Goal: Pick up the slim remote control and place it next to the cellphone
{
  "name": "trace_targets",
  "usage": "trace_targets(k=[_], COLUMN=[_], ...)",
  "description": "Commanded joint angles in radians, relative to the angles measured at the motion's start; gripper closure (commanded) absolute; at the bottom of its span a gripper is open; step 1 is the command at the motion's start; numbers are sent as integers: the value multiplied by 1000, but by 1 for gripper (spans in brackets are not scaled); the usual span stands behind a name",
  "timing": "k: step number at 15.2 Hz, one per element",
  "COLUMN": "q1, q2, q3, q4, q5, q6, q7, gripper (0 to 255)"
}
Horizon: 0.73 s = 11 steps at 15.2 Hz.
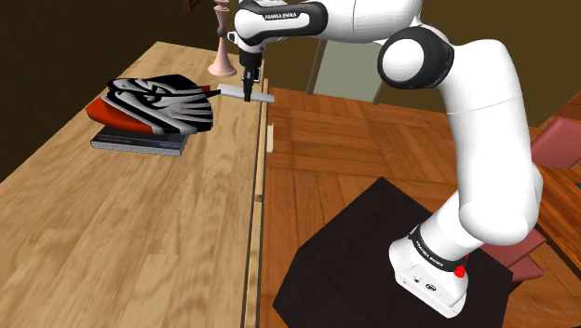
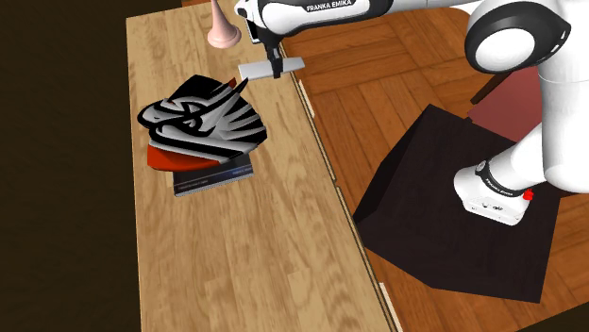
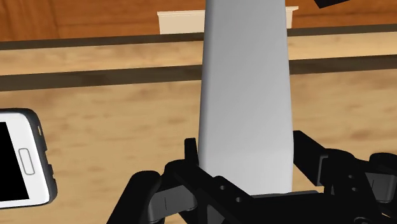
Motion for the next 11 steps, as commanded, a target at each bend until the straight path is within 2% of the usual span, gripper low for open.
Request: trace_targets(k=[1, 5, 6, 11], q1=[0, 0, 1, 1], q2=[3, 3, 3, 3], q3=[0, 0, 0, 0], q4=[3, 3, 3, 3], q5=[0, 0, 0, 0], q6=[1, 1, 1, 1], q7=[0, 0, 0, 0], gripper=[255, 255, 0, 0])
